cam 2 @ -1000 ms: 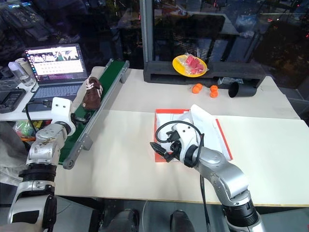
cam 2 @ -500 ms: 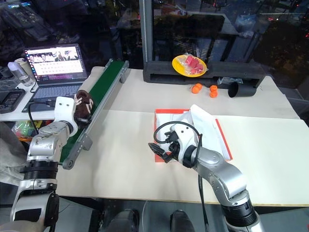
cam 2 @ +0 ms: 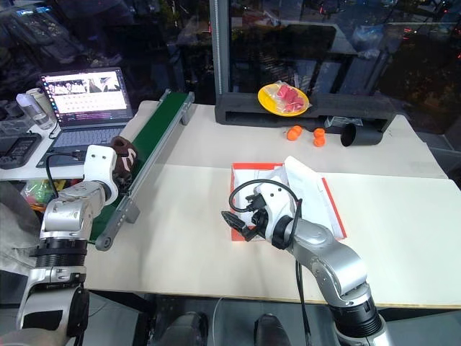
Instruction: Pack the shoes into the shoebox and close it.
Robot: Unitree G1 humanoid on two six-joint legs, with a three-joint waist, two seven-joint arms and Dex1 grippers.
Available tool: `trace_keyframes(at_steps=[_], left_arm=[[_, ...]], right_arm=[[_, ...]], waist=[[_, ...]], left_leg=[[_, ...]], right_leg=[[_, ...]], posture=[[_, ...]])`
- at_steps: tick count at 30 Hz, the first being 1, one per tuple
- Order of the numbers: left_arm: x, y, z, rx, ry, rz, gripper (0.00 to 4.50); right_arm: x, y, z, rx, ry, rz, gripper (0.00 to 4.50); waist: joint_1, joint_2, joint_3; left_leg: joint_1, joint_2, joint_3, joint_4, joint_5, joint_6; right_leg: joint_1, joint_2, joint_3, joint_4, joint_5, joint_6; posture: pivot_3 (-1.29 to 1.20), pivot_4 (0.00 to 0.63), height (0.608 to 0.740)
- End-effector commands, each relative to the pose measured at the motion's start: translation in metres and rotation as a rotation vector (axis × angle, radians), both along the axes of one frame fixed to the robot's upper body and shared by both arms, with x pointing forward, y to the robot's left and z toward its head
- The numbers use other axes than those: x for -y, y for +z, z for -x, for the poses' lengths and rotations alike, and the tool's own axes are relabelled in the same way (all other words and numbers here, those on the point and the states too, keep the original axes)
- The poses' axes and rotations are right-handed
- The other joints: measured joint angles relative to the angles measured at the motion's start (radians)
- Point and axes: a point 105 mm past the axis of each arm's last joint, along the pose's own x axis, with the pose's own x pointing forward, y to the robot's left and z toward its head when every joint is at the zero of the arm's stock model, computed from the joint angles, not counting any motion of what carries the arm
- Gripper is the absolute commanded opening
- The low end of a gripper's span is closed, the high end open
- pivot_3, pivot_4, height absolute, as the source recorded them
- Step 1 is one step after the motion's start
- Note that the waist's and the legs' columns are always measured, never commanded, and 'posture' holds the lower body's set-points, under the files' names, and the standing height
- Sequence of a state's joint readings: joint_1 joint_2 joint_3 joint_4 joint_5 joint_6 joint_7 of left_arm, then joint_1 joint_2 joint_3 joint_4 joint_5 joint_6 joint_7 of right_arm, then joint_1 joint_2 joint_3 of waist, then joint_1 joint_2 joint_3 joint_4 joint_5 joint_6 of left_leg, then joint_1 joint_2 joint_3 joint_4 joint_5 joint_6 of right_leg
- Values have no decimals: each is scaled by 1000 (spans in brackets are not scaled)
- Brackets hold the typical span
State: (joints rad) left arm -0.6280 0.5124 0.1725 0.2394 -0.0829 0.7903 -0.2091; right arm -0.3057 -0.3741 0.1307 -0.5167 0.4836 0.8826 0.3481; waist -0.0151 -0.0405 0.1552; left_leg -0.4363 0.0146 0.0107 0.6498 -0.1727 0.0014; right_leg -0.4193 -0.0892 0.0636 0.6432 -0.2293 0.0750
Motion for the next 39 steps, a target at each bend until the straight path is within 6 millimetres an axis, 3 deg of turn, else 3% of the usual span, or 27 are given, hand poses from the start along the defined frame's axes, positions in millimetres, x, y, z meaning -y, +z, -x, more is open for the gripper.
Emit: trace_keyframes(at_steps=[1, 9, 13, 17, 20, 24, 30, 39], left_arm=[[0, -2, -1, -9, 13, 24, 1755], [2, -3, -1, 9, 1, 23, 1228], [8, 21, -7, 173, -2, 63, 1211], [51, 74, -8, 444, -177, 147, 1211], [74, 85, -6, 500, -237, 229, 1211], [139, 90, 5, 503, -470, 380, 1211], [198, 90, 28, 443, -713, 586, 1211], [229, 77, 45, 336, -862, 651, 1211]], right_arm=[[3, 15, 0, 54, -10, -17, 4500], [4, 15, -1, 54, -18, -14, 4500], [5, 17, -3, 56, -23, -30, 4500], [15, 40, -24, -4, -152, -262, 4500], [17, 53, -35, -96, -204, -465, 4500], [3, 70, -52, -313, -198, -815, 4500], [-16, 92, -51, -395, -103, -901, 4500], [-2, 107, -54, -341, -158, -878, 4500]], waist=[[0, 0, 0], [1, 0, 0], [5, 0, 0], [4, -2, 1], [3, -3, 1], [0, -2, 1], [-6, -2, 1], [-30, -2, 1]], left_leg=[[0, 0, 0, 0, 0, 0], [0, 0, 0, 0, 0, 0], [0, 0, 0, 0, 0, 0], [-3, 0, 0, 0, 0, 0], [-5, 0, -1, 0, 0, -1], [-5, 0, -2, -4, 0, -1], [-6, -1, -2, -5, 0, 0], [-5, 0, -1, -5, 0, 0]], right_leg=[[0, 0, 0, 0, 0, 0], [0, 0, 0, 0, 0, 0], [0, 0, 0, 0, 0, 0], [-2, 0, 0, -1, 0, 0], [-3, -1, 0, -2, 1, 0], [-3, -2, 0, -3, 1, 0], [-3, -2, 0, -3, 1, 0], [-3, 0, 0, -5, 0, 0]], posture=[[0, 150, 734], [0, 150, 734], [0, 150, 734], [0, 150, 734], [0, 150, 734], [0, 150, 734], [0, 150, 734], [0, 150, 734]])
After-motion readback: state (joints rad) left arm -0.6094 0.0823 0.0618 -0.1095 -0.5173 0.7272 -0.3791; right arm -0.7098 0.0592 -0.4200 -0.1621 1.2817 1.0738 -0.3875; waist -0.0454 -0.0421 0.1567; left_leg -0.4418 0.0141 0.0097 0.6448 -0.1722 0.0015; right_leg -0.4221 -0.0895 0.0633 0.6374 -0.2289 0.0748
